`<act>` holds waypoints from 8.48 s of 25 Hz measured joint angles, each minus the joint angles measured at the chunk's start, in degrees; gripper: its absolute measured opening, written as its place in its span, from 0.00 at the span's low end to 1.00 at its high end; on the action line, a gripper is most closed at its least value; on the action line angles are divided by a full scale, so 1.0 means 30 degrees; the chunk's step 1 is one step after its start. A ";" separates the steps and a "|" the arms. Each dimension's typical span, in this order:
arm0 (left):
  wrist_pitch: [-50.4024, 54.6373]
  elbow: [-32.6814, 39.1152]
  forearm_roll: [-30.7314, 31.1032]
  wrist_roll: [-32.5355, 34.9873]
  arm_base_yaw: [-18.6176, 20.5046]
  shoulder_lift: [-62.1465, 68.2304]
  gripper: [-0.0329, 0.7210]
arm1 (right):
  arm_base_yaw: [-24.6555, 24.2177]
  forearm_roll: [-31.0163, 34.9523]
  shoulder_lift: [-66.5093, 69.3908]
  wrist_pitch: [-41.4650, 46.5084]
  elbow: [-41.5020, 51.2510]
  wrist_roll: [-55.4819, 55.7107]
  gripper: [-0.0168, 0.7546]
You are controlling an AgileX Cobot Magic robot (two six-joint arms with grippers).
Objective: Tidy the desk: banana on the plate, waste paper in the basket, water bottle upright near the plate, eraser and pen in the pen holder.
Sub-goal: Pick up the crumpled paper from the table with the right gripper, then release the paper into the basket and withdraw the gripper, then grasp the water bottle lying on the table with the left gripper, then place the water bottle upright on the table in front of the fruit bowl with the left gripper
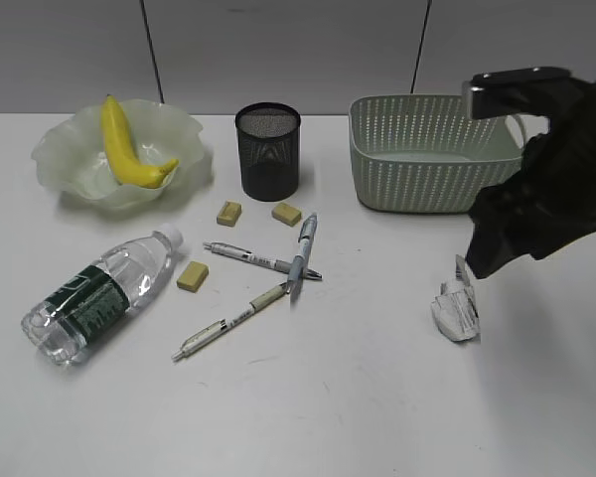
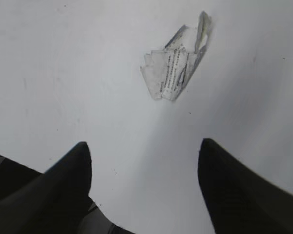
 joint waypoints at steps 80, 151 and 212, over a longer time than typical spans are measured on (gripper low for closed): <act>0.0000 0.0000 0.0000 0.0038 0.0000 0.0000 0.62 | -0.1215 -0.4815 0.4612 0.3056 -0.8620 0.4170 0.63; -0.2958 -1.4832 -0.0645 0.6545 -0.3794 3.6482 0.85 | -0.1215 -0.3060 -2.9389 0.1963 1.0480 0.1993 0.52; -2.2127 0.0557 -0.2418 0.2866 -0.3794 2.4026 0.71 | -0.1215 -0.3060 -2.9389 0.1942 1.0480 0.1892 0.52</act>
